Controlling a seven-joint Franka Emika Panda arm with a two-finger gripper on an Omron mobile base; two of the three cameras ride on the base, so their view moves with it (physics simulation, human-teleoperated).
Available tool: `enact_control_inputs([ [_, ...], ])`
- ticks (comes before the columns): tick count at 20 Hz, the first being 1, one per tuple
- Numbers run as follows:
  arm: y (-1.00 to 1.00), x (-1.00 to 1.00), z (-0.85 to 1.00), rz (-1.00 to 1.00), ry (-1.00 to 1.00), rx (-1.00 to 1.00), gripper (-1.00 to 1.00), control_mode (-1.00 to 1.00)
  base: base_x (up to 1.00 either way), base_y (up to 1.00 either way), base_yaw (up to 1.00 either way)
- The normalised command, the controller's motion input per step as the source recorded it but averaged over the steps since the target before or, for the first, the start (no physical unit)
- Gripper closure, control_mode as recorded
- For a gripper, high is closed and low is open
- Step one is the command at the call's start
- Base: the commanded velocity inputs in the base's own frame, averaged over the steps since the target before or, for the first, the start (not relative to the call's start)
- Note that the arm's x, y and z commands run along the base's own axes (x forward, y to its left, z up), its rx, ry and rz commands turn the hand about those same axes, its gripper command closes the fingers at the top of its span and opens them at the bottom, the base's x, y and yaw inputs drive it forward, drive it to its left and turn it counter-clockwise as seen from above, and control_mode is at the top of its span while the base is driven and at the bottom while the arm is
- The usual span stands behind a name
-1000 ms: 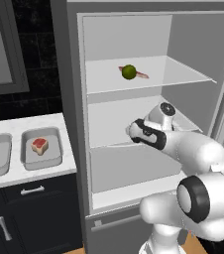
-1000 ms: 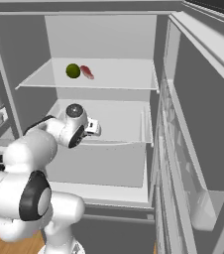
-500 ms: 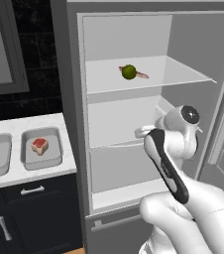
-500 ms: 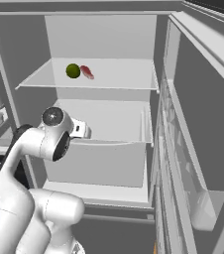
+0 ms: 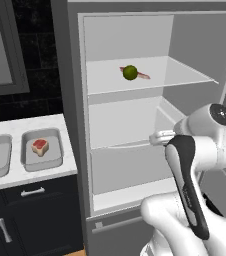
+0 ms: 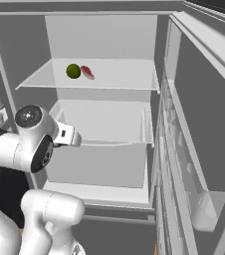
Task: Place one lime and one steak in each tupperware on the nearby counter, to pack two identical lunches.
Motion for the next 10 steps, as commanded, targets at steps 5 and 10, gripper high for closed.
enact_control_inputs([
  [5,0.05,-0.58,0.02,-0.01,0.18,-0.06,1.00,1.00,-0.40,0.04,-0.01],
  [10,0.00,0.00,0.00,0.00,0.00,0.00,1.00,1.00,-0.99,0.34,0.00],
])
